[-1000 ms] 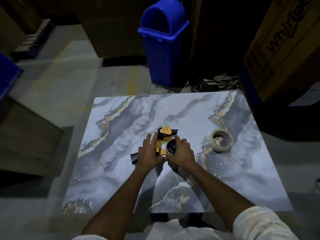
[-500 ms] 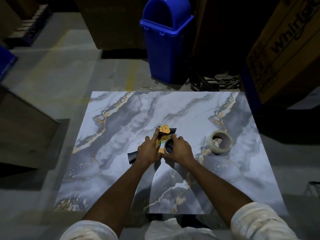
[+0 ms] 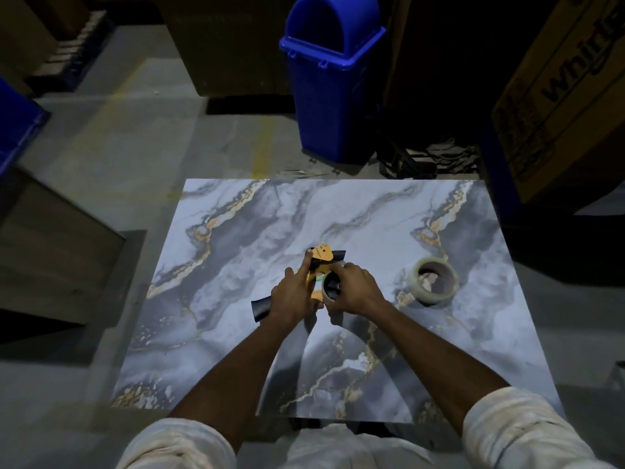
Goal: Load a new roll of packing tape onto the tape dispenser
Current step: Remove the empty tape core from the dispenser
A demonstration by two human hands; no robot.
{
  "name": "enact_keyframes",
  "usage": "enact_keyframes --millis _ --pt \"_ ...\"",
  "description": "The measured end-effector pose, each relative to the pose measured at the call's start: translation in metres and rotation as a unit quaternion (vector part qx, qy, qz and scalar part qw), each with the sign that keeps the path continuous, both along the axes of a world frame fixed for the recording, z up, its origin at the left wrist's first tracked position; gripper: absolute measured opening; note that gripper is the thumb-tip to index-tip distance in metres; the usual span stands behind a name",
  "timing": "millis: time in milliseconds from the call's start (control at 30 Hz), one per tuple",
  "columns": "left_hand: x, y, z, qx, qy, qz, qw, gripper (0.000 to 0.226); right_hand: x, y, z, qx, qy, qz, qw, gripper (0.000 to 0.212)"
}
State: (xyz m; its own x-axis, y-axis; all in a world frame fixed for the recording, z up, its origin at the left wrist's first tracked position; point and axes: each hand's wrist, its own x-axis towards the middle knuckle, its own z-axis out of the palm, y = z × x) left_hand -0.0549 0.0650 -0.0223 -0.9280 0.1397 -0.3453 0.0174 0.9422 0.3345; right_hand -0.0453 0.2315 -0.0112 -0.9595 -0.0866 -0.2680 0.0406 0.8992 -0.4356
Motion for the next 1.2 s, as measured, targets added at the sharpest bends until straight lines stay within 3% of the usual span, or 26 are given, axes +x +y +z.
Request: enact_keyframes --millis 200,433,633,1000,1200 --pt "0.001 0.001 0.000 -0.003 0.000 0.000 1.000 0.126 -0.005 0.003 0.000 0.006 -0.003 0.038 0.999 0.073" --pt "0.000 0.001 -0.001 -0.013 0.005 -0.006 1.000 0.125 0.003 -0.009 -0.001 -0.020 0.005 -0.061 0.998 0.091" --pt "0.000 0.000 -0.002 -0.006 0.003 -0.004 1.000 0.130 -0.002 0.002 0.007 0.006 0.020 0.047 0.999 0.064" --pt "-0.001 -0.001 -0.005 -0.001 0.007 0.001 1.000 0.131 -0.016 0.006 0.017 0.041 0.037 0.153 0.987 0.068" --pt "0.000 0.000 -0.005 0.005 0.006 0.002 1.000 0.131 -0.016 0.011 0.031 0.031 0.040 0.123 0.991 0.064"
